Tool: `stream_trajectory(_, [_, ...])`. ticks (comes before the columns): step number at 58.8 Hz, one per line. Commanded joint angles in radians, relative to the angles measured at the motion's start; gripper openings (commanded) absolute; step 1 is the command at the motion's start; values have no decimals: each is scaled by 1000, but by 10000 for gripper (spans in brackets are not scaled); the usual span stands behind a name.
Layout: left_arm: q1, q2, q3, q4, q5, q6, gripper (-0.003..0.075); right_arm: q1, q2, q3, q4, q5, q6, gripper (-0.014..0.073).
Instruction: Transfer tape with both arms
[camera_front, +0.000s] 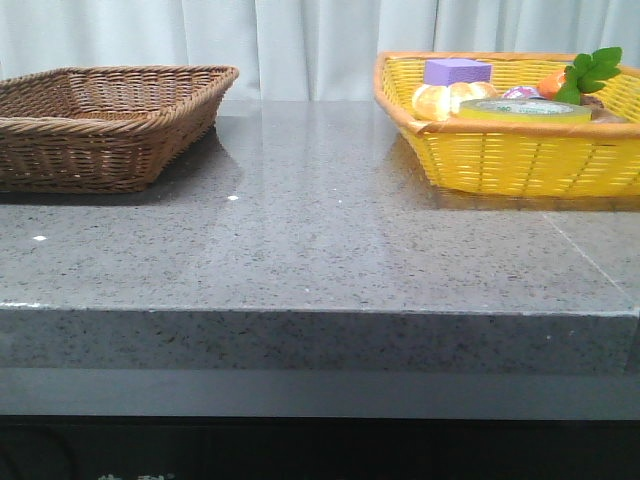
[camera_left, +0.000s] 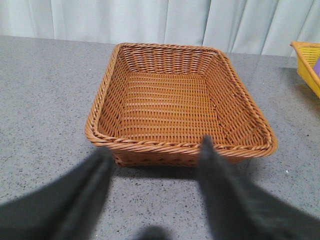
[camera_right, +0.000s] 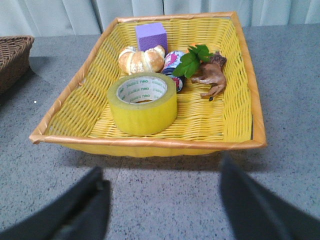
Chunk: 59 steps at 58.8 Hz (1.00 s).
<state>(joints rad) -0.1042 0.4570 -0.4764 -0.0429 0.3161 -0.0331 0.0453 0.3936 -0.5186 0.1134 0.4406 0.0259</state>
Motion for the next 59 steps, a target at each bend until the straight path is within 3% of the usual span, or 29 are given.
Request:
stream_trajectory(1, [1, 11, -39, -9, -87, -11, 625, -4, 16, -33, -2, -112, -9, 638])
stream_trajectory(8, [1, 11, -39, -9, -87, -11, 638, -4, 63, -46, 2, -121, -3, 620])
stream_trajectory(16, [1, 11, -39, -9, -87, -11, 638, -4, 257, -138, 1, -93, 62, 620])
stream_trajectory(35, [1, 11, -39, -9, -88, -11, 638, -28, 743, -501, 0, 19, 136, 620])
stream_trajectory(59, [1, 11, -39, -7, -90, -11, 638, -28, 1144, -834, 0, 82, 166, 620])
